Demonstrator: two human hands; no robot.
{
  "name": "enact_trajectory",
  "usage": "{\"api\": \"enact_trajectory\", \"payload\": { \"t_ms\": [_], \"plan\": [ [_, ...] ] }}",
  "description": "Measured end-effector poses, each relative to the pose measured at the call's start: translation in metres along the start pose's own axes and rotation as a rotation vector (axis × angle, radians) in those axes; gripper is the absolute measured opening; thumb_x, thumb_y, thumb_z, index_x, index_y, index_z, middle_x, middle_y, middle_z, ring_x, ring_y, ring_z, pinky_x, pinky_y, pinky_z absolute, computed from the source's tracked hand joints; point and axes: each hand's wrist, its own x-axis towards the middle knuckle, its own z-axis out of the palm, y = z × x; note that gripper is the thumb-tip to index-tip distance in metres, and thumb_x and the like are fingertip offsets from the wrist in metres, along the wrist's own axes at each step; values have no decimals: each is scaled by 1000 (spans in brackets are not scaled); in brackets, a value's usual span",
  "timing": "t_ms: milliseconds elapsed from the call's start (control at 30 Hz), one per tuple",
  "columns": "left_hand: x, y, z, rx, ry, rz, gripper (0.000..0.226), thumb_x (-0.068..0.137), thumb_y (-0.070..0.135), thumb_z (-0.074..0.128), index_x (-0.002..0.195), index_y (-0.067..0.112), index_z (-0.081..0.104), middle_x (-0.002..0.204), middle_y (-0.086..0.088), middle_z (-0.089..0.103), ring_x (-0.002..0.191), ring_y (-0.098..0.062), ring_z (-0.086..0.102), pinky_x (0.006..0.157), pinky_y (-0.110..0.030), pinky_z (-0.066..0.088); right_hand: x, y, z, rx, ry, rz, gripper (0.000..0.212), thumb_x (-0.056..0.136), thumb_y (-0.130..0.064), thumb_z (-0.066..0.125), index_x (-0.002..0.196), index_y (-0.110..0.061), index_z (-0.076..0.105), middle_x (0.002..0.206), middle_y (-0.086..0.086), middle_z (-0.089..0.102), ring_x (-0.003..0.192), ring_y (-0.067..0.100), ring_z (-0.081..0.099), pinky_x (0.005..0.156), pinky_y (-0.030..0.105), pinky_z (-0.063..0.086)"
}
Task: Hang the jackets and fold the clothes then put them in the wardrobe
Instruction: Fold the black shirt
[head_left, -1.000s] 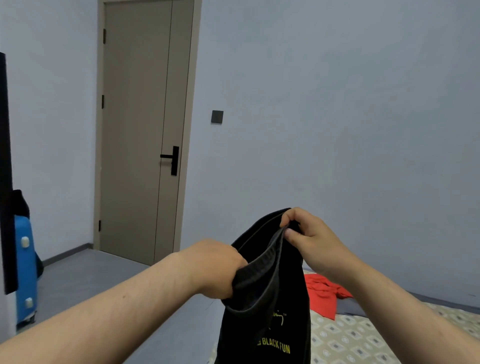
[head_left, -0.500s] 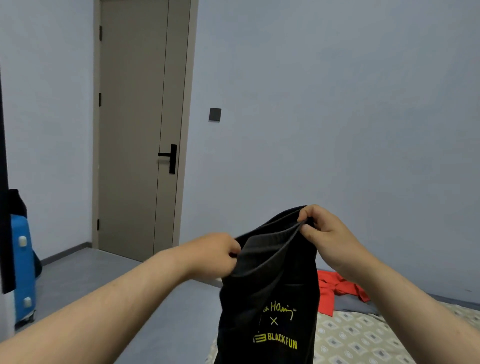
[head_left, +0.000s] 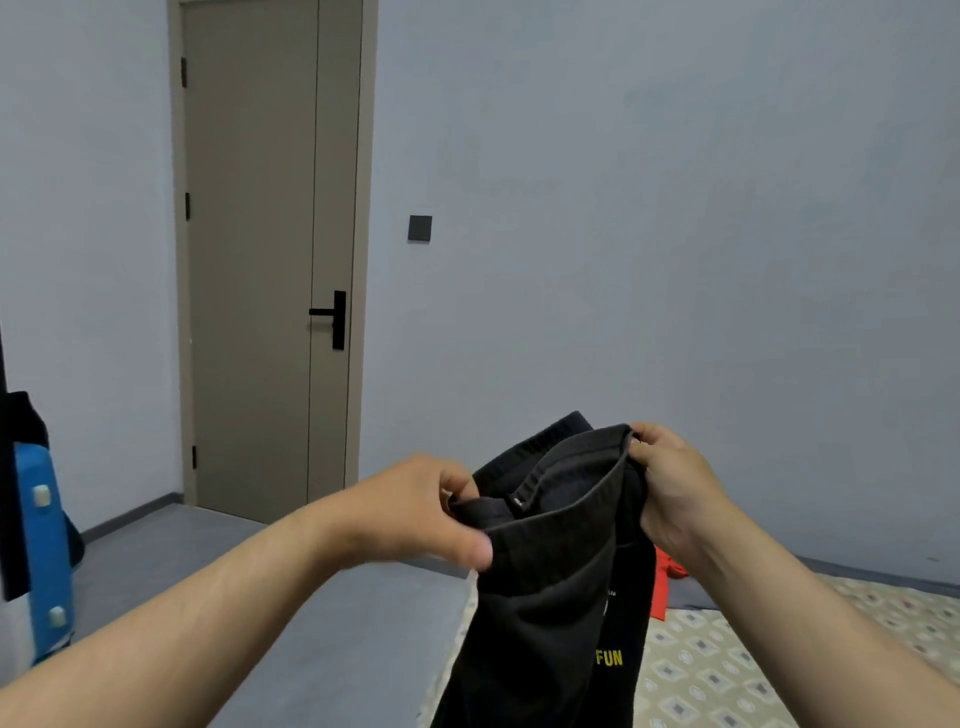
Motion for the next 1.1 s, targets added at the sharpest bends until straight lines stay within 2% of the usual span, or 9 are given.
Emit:
{"api": "enact_trajectory", "payload": {
  "t_ms": [200, 367, 433, 500, 600, 767, 867, 933, 1100],
  "plan": [
    [-1, -32, 37, 599, 153, 140, 22, 77, 51, 67, 82, 30, 66, 116, 27, 42, 109, 3, 49, 92, -30, 49, 3, 3, 5, 51, -13, 40, 27, 98, 10, 39, 84, -6, 56, 70, 13, 63, 57, 22, 60, 51, 30, 57],
    [-1, -33, 4, 799, 309, 233, 16, 79, 35, 55, 77, 23, 66, 145, 21, 31, 149, -4, 13, 123, -32, 12, 17, -6, -12, -200, 120, -160, 35, 97, 13, 38, 88, -17, 54, 87, 11, 56, 69, 20, 54, 63, 29, 50],
    [-2, -29, -5, 691, 327, 193, 14, 77, 32, 51, 73, 27, 63, 134, 28, 47, 136, -2, 39, 117, -34, 32, 23, -12, -21, -337, 151, -223, 37, 96, 11, 39, 90, -20, 58, 93, 12, 58, 77, 22, 56, 72, 36, 49],
    [-2, -26, -9, 523, 335, 108, 13, 78, 28, 51, 69, 33, 58, 92, 27, 61, 86, 0, 61, 78, -33, 54, 25, -15, -25, -411, 123, -224, 39, 97, 7, 38, 91, -21, 64, 92, 9, 63, 77, 23, 60, 72, 37, 52],
    [4, -31, -15, 466, 355, 32, 25, 86, 20, 55, 65, 34, 49, 62, 14, 55, 53, -5, 49, 53, -26, 40, 26, -19, -27, -546, 76, -242, 45, 91, 7, 38, 83, -22, 71, 80, 0, 69, 74, 19, 63, 70, 31, 51],
    [13, -31, -18, 402, 392, 41, 32, 85, 19, 58, 60, 32, 43, 55, 13, 45, 50, -4, 39, 51, -22, 32, 17, -19, -29, -1286, -125, -474, 40, 82, 5, 44, 82, -24, 72, 81, -18, 62, 87, 8, 60, 73, 2, 37],
    [18, -25, -20, 381, 381, 36, 31, 85, 19, 57, 61, 32, 42, 55, 14, 44, 49, -4, 39, 50, -21, 33, 5, -3, -32, -1369, -238, -440, 24, 89, -39, 57, 108, -35, 71, 102, -19, 52, 99, -1, 52, 89, 14, 36],
    [20, -22, -21, 432, 351, 33, 28, 85, 23, 55, 64, 33, 40, 57, 13, 45, 51, -5, 39, 51, -22, 34, 0, 1, -34, -1356, -289, -430, 46, 69, -69, 61, 108, -46, 70, 102, -22, 53, 98, -8, 53, 86, 15, 37],
    [12, -31, -34, 726, 297, -34, 23, 90, 46, 53, 77, 33, 38, 71, 7, 55, 61, -7, 50, 54, -26, 34, 0, -21, -25, -1367, -340, -367, 43, 48, -75, 63, 78, -46, 74, 84, -26, 64, 83, -11, 60, 71, 12, 42]
  ]
}}
